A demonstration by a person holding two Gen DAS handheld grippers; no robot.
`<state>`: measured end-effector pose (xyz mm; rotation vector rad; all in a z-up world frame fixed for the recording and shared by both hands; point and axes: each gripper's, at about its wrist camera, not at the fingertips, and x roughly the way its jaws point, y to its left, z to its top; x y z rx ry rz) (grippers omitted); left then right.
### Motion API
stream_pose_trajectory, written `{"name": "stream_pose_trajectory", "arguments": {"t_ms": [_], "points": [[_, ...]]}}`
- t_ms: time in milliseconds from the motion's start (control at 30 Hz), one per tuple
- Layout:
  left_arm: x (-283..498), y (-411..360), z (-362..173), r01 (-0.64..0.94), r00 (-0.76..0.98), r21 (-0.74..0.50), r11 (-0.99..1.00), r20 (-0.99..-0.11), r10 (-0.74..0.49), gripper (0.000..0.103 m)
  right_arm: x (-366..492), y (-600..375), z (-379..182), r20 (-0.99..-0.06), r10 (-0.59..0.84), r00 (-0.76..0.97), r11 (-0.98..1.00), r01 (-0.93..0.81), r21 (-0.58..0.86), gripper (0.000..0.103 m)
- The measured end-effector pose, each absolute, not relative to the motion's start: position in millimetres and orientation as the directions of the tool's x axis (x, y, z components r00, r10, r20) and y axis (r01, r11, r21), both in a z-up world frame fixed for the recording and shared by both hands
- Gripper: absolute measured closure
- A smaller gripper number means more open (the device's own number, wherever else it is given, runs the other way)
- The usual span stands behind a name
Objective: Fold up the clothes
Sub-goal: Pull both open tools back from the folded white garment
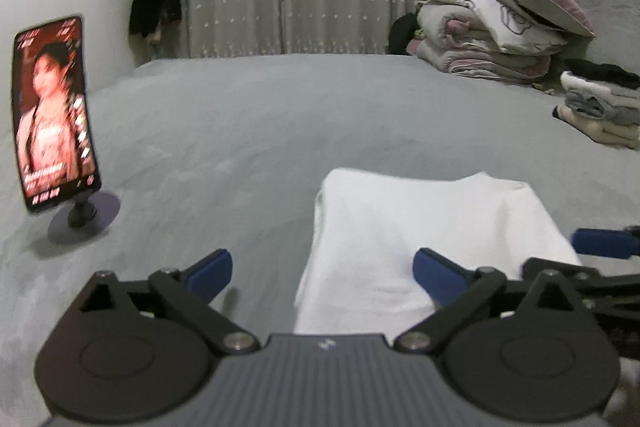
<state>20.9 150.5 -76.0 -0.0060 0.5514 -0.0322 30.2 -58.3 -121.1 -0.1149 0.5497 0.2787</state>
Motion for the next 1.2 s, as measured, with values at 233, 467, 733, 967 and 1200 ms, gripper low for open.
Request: {"name": "stream_pose_trajectory", "arguments": {"t_ms": [233,467,733,967,1200], "points": [[11,173,-88,-0.016,0.852,-0.133,0.991,-0.521,-0.056,0.0,14,-78,-123,-0.527,0.237,0.816,0.963,-0.269,0.017,0.037],[-1,175,-91,-0.081,0.869,-0.129,0.988,-0.495,0.006,0.0,-2,-93,-125,-0.53,0.246,0.812,0.965,-0.254,0.06,0.035],[-18,174,-97,-0.14,0.873,-0.103,0.985,-0.482,0.074,0.0,-13,-107,-123,-0.552,0.263,0.791,0.964,-0.238,0.12,0.035],[-28,181,-87,-0.18,0.872,-0.133,0.975,-0.481,0.095,0.002,-23,-126,-120,-0.553,0.211,0.806,0.977,-0.166,0.131,0.035],[-23,179,-76,-0.203,0.887,-0.169,0.965,-0.448,0.108,0.017,-18,-104,-106,-0.476,0.231,0.849,0.973,-0.204,0.107,0.066]]}}
